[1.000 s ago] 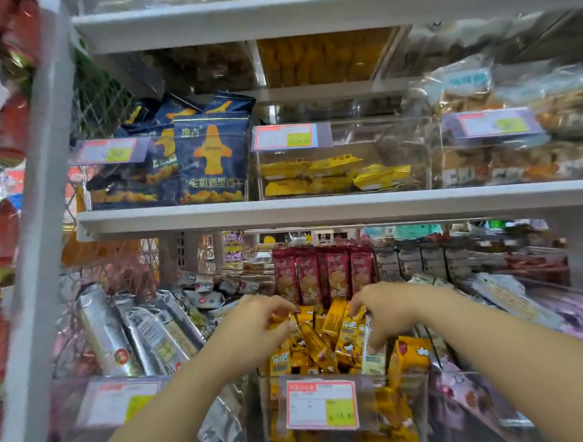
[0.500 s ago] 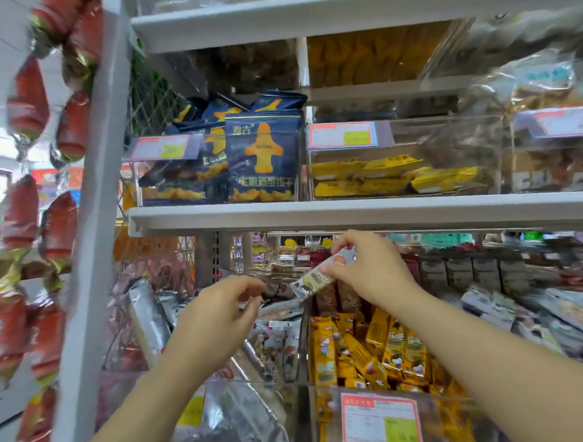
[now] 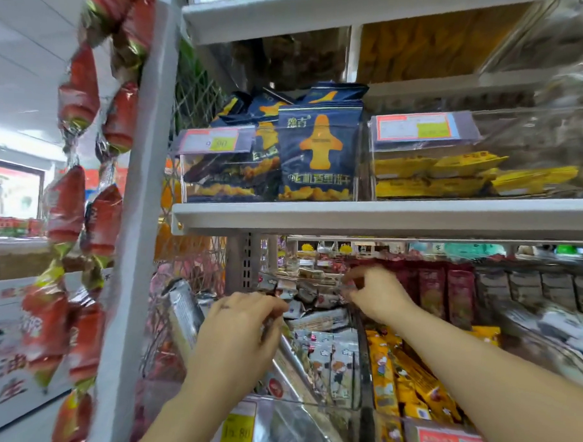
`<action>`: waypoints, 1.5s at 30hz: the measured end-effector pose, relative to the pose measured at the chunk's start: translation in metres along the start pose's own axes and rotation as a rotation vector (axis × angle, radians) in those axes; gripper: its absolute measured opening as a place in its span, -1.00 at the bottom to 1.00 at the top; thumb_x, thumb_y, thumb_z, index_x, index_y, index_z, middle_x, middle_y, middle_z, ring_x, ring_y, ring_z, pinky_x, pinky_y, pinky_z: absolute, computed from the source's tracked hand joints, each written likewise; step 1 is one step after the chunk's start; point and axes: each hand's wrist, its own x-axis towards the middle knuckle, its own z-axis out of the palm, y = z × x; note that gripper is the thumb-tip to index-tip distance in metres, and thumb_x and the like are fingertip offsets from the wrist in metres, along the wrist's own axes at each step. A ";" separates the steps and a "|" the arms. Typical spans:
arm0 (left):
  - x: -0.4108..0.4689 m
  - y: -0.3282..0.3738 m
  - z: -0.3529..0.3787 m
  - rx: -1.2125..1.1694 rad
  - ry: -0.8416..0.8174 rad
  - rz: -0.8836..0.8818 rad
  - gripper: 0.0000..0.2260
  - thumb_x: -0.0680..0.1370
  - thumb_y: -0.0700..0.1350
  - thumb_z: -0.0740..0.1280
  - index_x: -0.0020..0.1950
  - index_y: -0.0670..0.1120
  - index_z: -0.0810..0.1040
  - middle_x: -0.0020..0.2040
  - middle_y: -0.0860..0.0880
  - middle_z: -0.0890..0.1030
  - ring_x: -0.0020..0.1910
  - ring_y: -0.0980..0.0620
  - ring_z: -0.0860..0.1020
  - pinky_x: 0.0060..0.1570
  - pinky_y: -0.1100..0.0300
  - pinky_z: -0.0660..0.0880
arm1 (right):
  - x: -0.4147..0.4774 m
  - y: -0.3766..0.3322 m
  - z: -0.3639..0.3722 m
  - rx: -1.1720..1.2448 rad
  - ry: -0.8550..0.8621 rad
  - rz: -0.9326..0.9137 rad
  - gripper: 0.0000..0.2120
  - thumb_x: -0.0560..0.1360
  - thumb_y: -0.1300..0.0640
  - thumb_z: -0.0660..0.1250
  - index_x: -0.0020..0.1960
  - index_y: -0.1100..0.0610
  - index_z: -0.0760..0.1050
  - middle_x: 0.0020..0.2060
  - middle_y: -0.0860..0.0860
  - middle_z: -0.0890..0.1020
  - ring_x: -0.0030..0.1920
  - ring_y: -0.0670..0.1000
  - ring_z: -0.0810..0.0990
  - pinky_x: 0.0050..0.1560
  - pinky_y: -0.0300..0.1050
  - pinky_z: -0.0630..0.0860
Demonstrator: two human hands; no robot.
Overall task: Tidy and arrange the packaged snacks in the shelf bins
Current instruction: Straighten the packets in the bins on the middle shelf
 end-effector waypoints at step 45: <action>0.060 0.262 0.085 -0.295 -0.490 0.241 -0.74 0.59 0.06 0.24 0.29 0.13 0.45 0.22 0.15 0.44 0.17 0.15 0.44 0.21 0.09 0.44 | -0.147 0.216 -0.234 -0.407 -0.082 -0.073 -0.51 0.49 -0.02 0.34 0.39 -0.04 0.34 0.31 -0.07 0.45 0.23 -0.11 0.45 0.17 -0.28 0.36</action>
